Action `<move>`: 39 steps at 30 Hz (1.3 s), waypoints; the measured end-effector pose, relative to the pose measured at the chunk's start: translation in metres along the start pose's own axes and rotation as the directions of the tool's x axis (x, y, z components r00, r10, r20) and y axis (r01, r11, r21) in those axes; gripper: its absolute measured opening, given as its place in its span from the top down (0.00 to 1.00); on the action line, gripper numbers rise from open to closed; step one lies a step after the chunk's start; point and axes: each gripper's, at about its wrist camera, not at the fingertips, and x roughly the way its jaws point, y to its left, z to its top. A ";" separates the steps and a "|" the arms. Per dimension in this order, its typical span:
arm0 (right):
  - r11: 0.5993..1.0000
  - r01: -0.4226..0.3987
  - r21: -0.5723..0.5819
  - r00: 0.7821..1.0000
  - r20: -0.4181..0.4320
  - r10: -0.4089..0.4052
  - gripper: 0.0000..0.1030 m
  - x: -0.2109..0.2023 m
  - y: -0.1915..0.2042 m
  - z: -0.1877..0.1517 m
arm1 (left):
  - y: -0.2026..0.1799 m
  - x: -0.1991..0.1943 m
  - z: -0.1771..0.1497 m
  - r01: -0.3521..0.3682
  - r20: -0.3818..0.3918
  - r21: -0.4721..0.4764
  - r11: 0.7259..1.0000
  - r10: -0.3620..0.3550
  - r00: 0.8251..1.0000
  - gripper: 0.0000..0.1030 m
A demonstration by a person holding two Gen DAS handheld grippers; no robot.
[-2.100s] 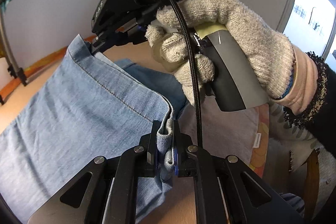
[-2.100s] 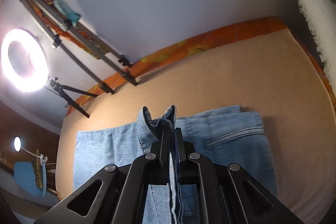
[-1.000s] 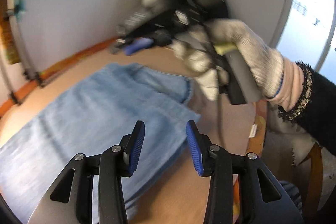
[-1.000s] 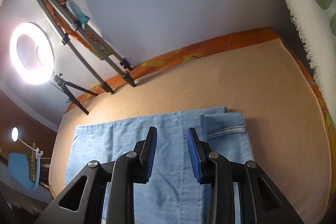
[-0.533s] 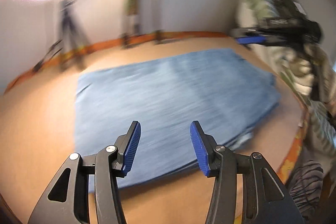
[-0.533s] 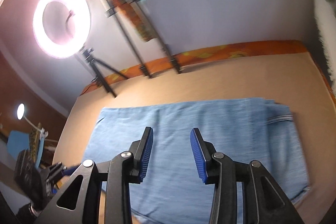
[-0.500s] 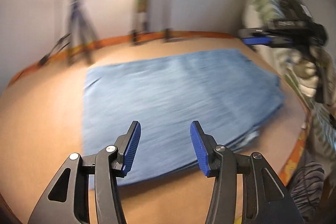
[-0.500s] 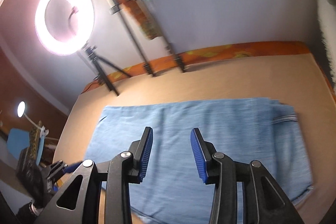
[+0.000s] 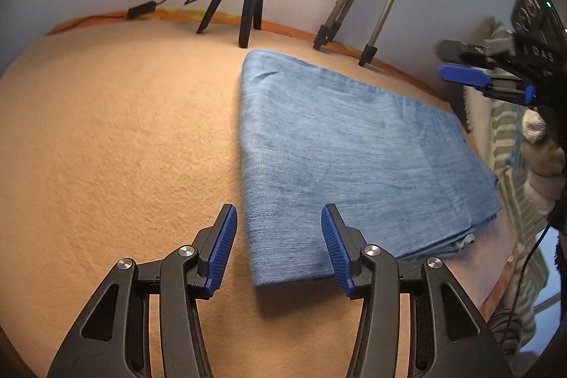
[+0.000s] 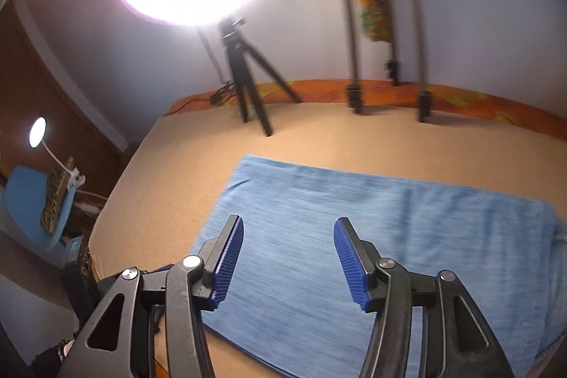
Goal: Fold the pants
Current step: 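Close both grippers on the folded jeans' edge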
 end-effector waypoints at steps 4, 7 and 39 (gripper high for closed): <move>0.999 0.005 -0.034 0.999 -0.052 -0.006 0.44 0.032 0.031 0.010 | 0.005 0.003 -0.004 0.051 0.005 -0.038 0.998 -0.051 0.999 0.53; 0.999 0.010 -0.043 0.995 -0.095 -0.014 0.44 0.057 0.050 0.018 | 0.005 0.005 -0.006 0.067 0.011 -0.044 0.997 -0.067 0.998 0.53; 0.935 0.266 -0.233 0.882 -0.332 -0.334 0.79 0.202 0.108 0.040 | -0.004 -0.007 -0.010 0.094 0.071 0.003 0.996 -0.094 0.993 0.89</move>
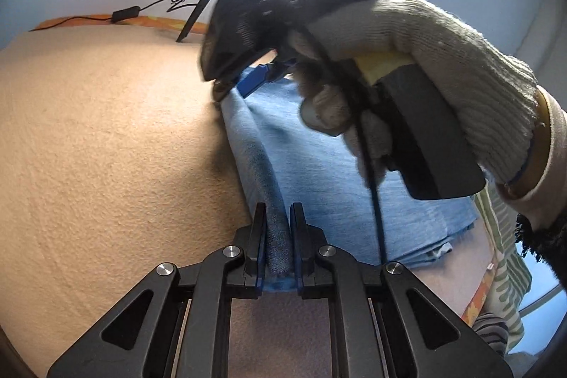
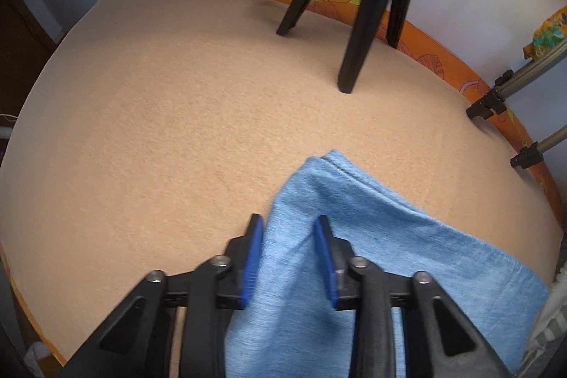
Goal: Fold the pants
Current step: 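Close both grippers on the folded jeans' edge, then lift the held edge with both grippers and fold it over the jeans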
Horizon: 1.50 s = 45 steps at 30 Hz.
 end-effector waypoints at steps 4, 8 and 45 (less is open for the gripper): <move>0.997 -0.063 0.049 0.998 0.020 0.062 0.91 -0.008 -0.017 -0.006 | 0.001 0.006 0.001 -0.046 -0.014 0.003 0.999 0.046 0.999 0.64; 0.992 -0.107 0.071 0.993 0.053 0.103 0.94 -0.019 -0.029 -0.009 | 0.003 0.014 0.000 -0.044 -0.040 -0.027 0.999 0.043 0.998 0.61; 0.900 -0.320 0.297 0.902 0.385 0.194 0.97 -0.153 -0.248 -0.113 | -0.191 0.027 0.045 0.226 -0.057 0.281 0.933 -0.219 0.974 0.91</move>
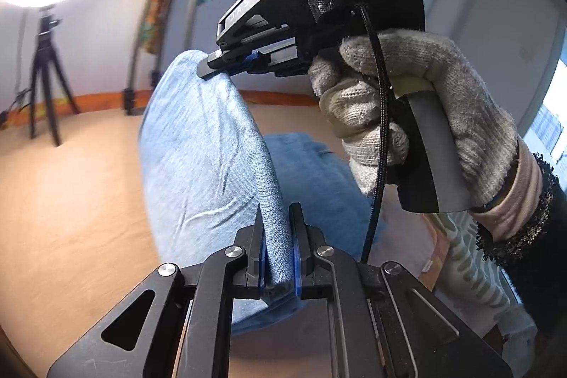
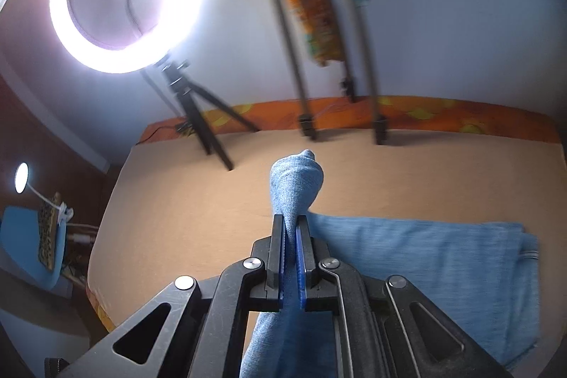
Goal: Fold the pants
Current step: 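Lift the held edge with both grippers and fold it over the jeans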
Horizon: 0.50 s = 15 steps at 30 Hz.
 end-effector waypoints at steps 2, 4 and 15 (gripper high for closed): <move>1.000 0.008 0.021 1.000 0.009 -0.008 0.97 -0.008 -0.019 -0.002 | -0.009 0.011 0.003 0.012 -0.012 0.017 1.000 -0.011 1.000 0.91; 0.999 0.007 0.048 1.000 0.021 -0.008 0.97 -0.015 -0.039 -0.005 | -0.020 0.025 0.005 0.029 -0.028 0.037 0.999 -0.028 0.999 0.91; 0.990 0.034 0.138 0.998 0.045 -0.041 0.97 -0.031 -0.128 -0.023 | -0.061 0.092 0.018 0.099 -0.104 0.108 0.989 -0.087 0.991 0.91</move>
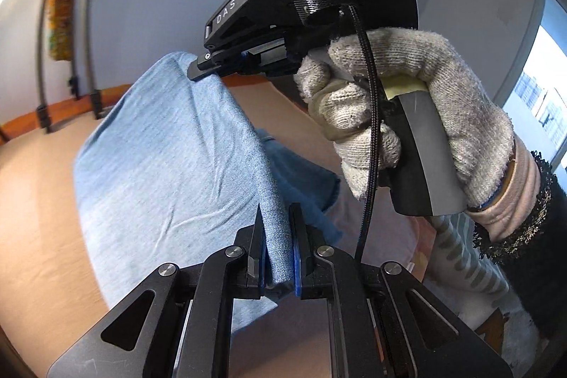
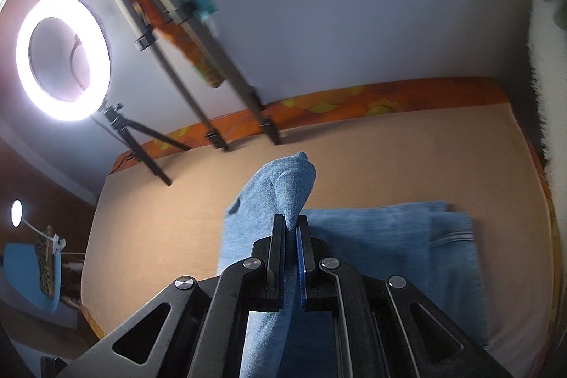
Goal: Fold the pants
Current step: 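Lift the held edge with both grippers and fold it over the jeans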
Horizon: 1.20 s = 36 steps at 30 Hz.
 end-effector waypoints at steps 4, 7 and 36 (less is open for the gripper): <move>0.999 -0.002 0.034 1.000 0.007 0.001 0.97 -0.002 -0.029 -0.001 | -0.010 0.018 0.003 0.011 -0.025 0.022 1.000 -0.011 1.000 0.91; 0.998 -0.003 0.062 1.000 0.009 0.003 0.97 0.000 -0.053 -0.002 | -0.024 0.038 0.004 0.021 -0.051 0.038 0.999 -0.019 0.999 0.91; 0.992 -0.006 0.129 1.000 0.014 0.005 0.82 0.017 -0.154 0.000 | -0.065 0.108 0.004 0.051 -0.125 0.052 0.997 -0.044 0.991 0.80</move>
